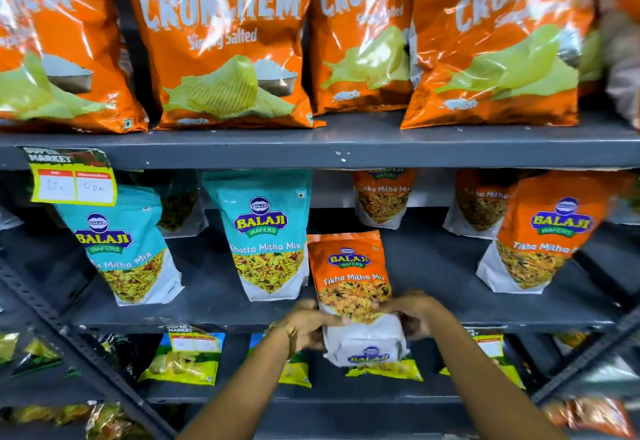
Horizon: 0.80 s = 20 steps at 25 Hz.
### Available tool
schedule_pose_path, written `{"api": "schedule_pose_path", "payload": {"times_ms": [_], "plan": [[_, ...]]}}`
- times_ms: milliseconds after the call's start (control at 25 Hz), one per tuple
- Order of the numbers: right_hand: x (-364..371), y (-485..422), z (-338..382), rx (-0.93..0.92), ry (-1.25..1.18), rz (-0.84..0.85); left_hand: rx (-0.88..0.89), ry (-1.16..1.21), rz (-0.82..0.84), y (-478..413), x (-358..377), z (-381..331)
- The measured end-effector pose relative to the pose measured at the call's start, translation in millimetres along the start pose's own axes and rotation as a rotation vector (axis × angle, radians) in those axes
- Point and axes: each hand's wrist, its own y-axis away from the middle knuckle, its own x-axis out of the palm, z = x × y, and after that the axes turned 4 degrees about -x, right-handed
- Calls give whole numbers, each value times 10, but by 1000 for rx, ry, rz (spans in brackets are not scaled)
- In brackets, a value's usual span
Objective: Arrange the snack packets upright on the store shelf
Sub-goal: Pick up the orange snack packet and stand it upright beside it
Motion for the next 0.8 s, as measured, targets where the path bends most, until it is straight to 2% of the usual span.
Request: {"api": "schedule_pose_path", "payload": {"times_ms": [80, 200, 440, 680, 800], "plan": [[-54, 219, -158, 10, 40, 21, -2, -16, 11, 76, 38, 149], [-72, 500, -420, -144, -61, 33, 62, -33, -20, 208, 146, 304], [-269, 832, -569, -352, -190, -36, 338, -82, 59, 544, 349, 288], [-362, 805, -485, -404, -225, -56, 532, -413, -128, 571, 604, 117], [-374, 781, -409, -511, -213, -119, 567, -389, -166, 505, 622, 49]]}}
